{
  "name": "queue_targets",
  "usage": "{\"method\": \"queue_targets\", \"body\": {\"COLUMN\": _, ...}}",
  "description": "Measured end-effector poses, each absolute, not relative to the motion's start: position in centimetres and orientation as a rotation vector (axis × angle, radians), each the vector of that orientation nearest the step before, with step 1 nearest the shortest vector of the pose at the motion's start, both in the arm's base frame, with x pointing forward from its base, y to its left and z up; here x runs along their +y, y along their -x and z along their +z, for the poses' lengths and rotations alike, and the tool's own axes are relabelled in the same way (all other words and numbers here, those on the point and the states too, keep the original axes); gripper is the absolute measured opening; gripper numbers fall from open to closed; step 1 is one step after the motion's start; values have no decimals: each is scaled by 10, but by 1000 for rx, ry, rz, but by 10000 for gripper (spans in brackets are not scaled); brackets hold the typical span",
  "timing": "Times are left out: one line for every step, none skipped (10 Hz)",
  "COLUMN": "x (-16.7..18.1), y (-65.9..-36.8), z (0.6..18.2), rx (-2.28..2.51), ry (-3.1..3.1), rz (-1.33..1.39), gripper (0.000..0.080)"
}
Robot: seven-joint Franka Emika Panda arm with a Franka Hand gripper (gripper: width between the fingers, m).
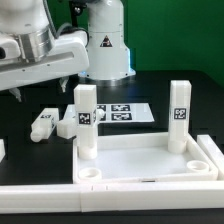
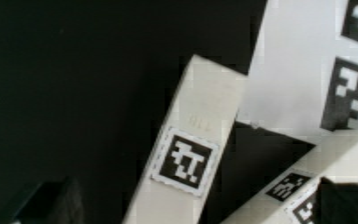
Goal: Assemble desk
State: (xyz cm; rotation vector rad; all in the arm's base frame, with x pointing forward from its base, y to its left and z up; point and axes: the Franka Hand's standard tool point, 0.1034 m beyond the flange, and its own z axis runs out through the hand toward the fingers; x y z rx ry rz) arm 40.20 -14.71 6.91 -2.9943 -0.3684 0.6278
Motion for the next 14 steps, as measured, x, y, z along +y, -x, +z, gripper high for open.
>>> {"method": "queue_targets", "body": {"x": -146, "y": -402, "z": 69, "rx": -304, "ry": 3009, "rz": 631, "gripper": 649}}
{"method": "queue_targets", "body": {"x": -146, "y": -402, "z": 69, "rx": -216, "ry": 3028, "rz": 636, "gripper": 649}}
{"method": "queue_targets", "body": {"x": -144, "y": -403, "z": 68, "rx": -143, "ry": 3035, "rz": 637, "gripper": 649}}
{"method": "queue_targets", "body": {"x": -138, "y": -404, "z": 69, "rx": 196, "ry": 2980, "rz": 650, "gripper": 649}}
{"method": "queue_targets", "body": {"x": -140, "y": -409, "z": 69, "rx": 394, "ry": 2901, "rz": 631, "gripper": 649}}
{"method": "queue_targets", "body": {"x": -142, "y": -410, "z": 71, "rx": 549, "ry": 2793, "rz": 625, "gripper": 649}}
{"method": "queue_targets", "body": {"x": -145, "y": -410, "z": 72, "rx": 608, "ry": 2784, "rz": 624, "gripper": 649}}
{"method": "queue_targets", "body": {"x": -142, "y": -411, "z": 71, "rx": 716, "ry": 2772, "rz": 642, "gripper": 649}}
{"method": "queue_targets", "body": {"x": -141, "y": -411, "z": 71, "rx": 786, "ry": 2762, "rz": 653, "gripper": 649}}
{"method": "queue_targets", "body": {"x": -140, "y": -411, "z": 71, "rx": 808, "ry": 2759, "rz": 656, "gripper": 649}}
{"method": "queue_targets", "body": {"x": -137, "y": -411, "z": 71, "rx": 823, "ry": 2726, "rz": 688, "gripper": 649}}
{"method": "queue_targets", "body": {"x": -134, "y": -416, "z": 71, "rx": 860, "ry": 2630, "rz": 762, "gripper": 649}}
{"method": "queue_targets", "body": {"x": -135, "y": -427, "z": 68, "rx": 877, "ry": 2611, "rz": 750, "gripper": 649}}
{"method": "queue_targets", "body": {"x": -127, "y": -426, "z": 67, "rx": 862, "ry": 2597, "rz": 783, "gripper": 649}}
